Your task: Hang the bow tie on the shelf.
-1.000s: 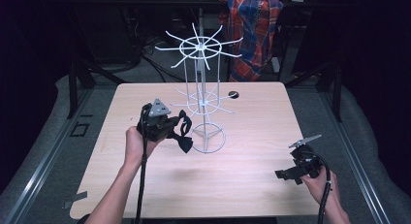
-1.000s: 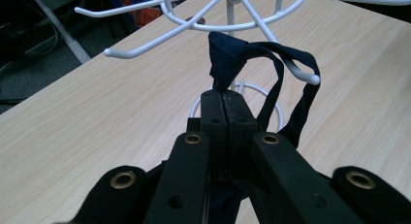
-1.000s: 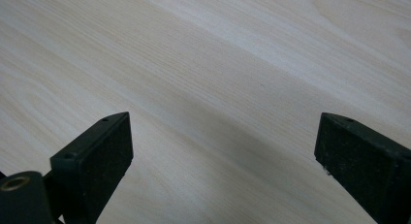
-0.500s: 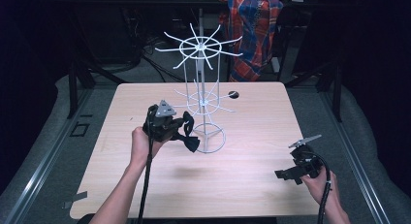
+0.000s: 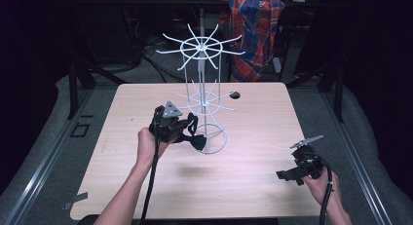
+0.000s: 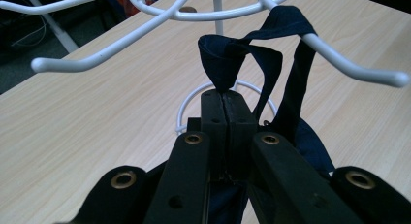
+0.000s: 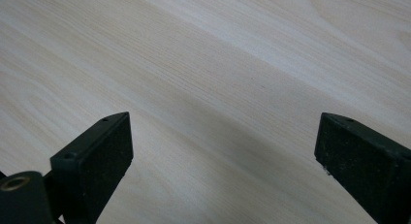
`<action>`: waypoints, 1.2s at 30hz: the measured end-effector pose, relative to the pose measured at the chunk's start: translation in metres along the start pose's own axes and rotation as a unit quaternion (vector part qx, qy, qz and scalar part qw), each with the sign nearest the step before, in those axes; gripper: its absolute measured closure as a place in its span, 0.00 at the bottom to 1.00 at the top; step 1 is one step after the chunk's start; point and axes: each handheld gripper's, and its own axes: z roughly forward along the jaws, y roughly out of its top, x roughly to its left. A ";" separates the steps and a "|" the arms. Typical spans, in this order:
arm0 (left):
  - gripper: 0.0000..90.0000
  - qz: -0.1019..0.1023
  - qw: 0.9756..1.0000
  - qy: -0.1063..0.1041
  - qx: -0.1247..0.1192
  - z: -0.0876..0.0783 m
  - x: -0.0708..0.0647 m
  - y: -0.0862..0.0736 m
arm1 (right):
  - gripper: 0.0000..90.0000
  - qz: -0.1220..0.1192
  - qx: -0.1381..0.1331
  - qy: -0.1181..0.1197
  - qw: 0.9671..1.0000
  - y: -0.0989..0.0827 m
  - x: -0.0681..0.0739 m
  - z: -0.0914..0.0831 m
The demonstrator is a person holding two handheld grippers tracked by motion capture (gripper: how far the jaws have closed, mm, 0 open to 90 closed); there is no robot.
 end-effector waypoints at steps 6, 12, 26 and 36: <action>0.99 -0.005 1.000 -0.001 0.003 0.006 0.000 0.000 | 0.07 0.001 -0.002 0.003 1.000 0.000 0.000 0.000; 0.99 -0.017 1.000 -0.007 -0.004 0.008 0.002 -0.002 | 0.07 0.000 -0.001 0.005 1.000 0.000 0.000 0.000; 0.97 -0.038 0.999 -0.009 -0.007 0.013 0.006 -0.009 | 0.07 -0.001 0.001 0.005 1.000 0.000 0.000 0.000; 0.90 -0.046 0.999 -0.016 -0.016 0.012 0.008 -0.013 | 0.07 -0.001 0.000 0.005 1.000 0.000 0.001 0.000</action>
